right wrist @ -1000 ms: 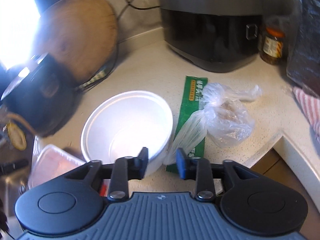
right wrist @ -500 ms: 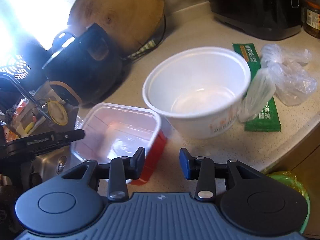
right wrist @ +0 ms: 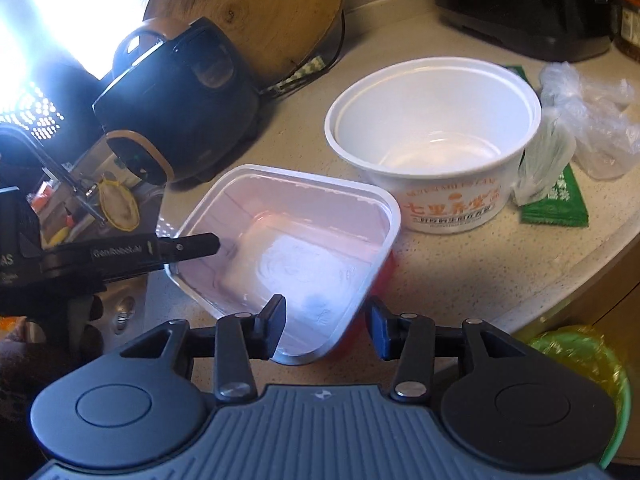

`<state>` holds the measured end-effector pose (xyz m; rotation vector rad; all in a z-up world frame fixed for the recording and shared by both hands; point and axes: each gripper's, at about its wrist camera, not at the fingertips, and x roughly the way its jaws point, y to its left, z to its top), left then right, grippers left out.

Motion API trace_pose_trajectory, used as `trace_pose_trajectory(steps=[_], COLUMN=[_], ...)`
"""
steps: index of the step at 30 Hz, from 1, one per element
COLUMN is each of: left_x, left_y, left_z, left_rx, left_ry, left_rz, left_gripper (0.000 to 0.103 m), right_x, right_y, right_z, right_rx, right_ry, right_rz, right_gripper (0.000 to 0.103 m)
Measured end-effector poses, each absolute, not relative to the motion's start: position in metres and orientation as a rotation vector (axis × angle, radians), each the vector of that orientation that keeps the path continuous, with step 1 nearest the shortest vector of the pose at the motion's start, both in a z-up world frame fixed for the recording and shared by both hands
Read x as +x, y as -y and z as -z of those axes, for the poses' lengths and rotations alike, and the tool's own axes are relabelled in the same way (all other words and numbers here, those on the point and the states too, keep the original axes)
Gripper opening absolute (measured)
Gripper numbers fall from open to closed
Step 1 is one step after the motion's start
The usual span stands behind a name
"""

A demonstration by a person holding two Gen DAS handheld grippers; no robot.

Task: Collect trash
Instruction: 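Grasp the red tray rim with the left tool while the right tool grasps the white cup rim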

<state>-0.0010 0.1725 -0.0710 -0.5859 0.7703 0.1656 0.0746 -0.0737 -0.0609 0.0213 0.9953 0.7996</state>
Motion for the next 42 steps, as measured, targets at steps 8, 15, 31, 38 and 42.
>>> trace_pose_trajectory(steps=[8, 15, 31, 38, 42], left_x=[-0.026, -0.046, -0.068, -0.081, -0.087], left_y=[-0.164, -0.178, -0.184, -0.191, -0.191], left_z=[0.048, 0.053, 0.037, 0.037, 0.038], left_rx=[-0.447, -0.49, -0.448, -0.446, -0.435], left_ry=[-0.732, -0.716, -0.658, -0.668, -0.673], left_rz=[-0.325, -0.364, -0.396, -0.431, -0.451], left_gripper=[0.015, 0.013, 0.013, 0.013, 0.013], right_x=[0.06, 0.069, 0.167, 0.148, 0.17], right_y=[0.049, 0.074, 0.106, 0.071, 0.07], right_z=[0.06, 0.011, 0.034, 0.035, 0.039], right_rx=[-0.019, -0.051, 0.084, 0.088, 0.177], right_ry=[-0.983, -0.807, -0.88, -0.919, -0.943], right_rz=[-0.881, -0.812, -0.474, -0.644, -0.577], right_gripper=[0.045, 0.045, 0.038, 0.034, 0.039])
